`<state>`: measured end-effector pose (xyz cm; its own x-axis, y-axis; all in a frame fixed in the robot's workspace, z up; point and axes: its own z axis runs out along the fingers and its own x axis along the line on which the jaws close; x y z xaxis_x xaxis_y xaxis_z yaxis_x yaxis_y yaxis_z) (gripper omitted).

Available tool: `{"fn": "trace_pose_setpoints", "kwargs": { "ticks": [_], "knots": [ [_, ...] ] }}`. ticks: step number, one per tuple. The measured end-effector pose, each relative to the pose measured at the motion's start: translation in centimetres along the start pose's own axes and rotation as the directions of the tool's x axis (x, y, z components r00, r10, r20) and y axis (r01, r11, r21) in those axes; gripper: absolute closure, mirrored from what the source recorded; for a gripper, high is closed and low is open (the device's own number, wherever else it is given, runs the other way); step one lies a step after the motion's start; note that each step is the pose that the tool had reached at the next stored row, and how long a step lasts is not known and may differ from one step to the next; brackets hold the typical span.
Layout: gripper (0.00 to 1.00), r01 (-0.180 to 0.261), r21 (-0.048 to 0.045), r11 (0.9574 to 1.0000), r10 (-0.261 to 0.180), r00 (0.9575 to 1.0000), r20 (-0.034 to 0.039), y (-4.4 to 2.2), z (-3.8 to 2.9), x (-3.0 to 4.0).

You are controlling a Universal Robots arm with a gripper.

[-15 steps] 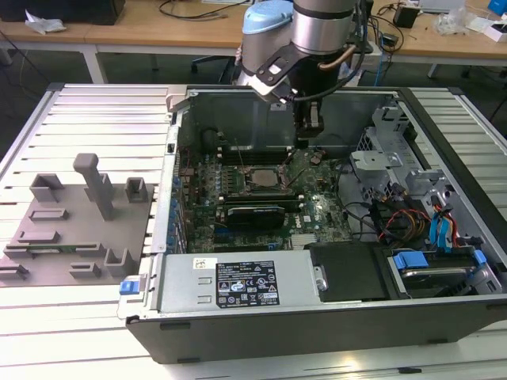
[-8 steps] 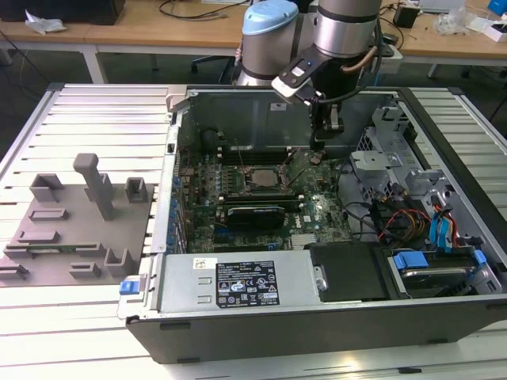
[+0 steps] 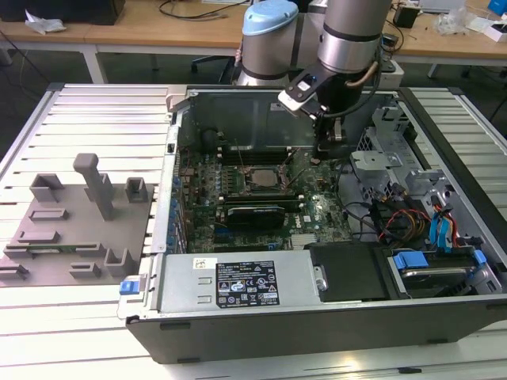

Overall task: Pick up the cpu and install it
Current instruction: 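Close the cpu cover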

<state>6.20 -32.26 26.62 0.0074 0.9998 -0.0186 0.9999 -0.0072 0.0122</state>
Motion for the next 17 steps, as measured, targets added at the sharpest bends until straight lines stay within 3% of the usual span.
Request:
{"fn": "trace_pose_setpoints", "kwargs": {
  "ticks": [5, 11, 17],
  "knots": [
    [0.89, 0.0, 0.0063, 1.0, 0.0, 1.0, 0.0002, -0.01, 1.19, 0.26],
    [0.89, 0.0, 0.0063, 1.0, 0.0, 1.0, 0.0, -0.08, 1.51, 1.19],
    [0.89, 0.0, 0.0063, 1.0, 0.0, 1.0, 0.0001, -1.46, 1.65, 1.47]
  ]
}}
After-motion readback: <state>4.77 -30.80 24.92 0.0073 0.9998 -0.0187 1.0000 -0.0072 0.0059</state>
